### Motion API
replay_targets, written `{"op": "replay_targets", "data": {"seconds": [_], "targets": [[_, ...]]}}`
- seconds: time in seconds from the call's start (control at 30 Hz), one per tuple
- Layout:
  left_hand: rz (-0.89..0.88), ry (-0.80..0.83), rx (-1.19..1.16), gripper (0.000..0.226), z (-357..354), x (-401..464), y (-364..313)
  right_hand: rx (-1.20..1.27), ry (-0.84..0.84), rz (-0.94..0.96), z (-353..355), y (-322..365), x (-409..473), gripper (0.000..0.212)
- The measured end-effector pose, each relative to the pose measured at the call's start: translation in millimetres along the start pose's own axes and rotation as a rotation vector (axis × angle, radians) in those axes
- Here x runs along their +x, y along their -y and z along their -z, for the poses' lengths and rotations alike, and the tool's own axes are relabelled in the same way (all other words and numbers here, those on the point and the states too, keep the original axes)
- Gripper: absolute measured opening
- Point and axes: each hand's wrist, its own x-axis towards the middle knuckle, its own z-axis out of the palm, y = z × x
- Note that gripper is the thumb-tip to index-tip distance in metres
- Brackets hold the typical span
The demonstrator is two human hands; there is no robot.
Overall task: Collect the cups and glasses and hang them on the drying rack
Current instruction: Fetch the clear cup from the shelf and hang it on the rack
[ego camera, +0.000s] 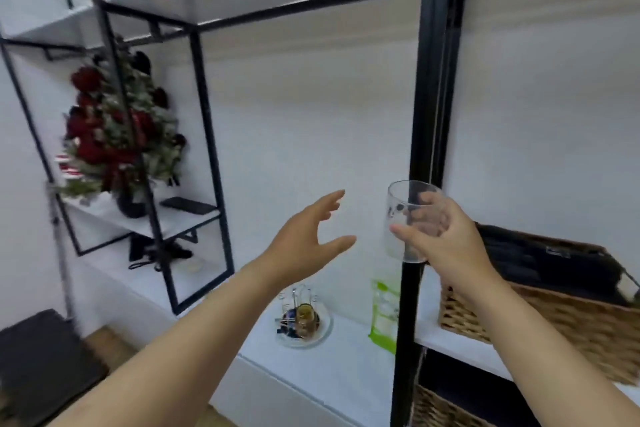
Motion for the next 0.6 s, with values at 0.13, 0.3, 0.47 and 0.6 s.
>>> {"op": "replay_targets", "data": {"seconds": [0.13, 0.3, 0.47, 0.6], "targets": [[0.151, -0.108, 0.119, 0.082, 54, -27, 37, 0.041, 0.136, 0.002, -73, -3, 23, 0.085], [0.337, -0.215, 0.195, 0.086, 105, -53, 84, 0.074, 0.321, 0.023, -160, -5, 39, 0.076], [0.422, -0.285, 0.199, 0.085, 128, -69, 137, 0.081, 0.41, 0.036, -240, -16, 49, 0.072], [0.452, -0.287, 0.208, 0.09, 143, -66, 189, 0.081, 0.439, 0.031, -303, -35, 58, 0.072]]}}
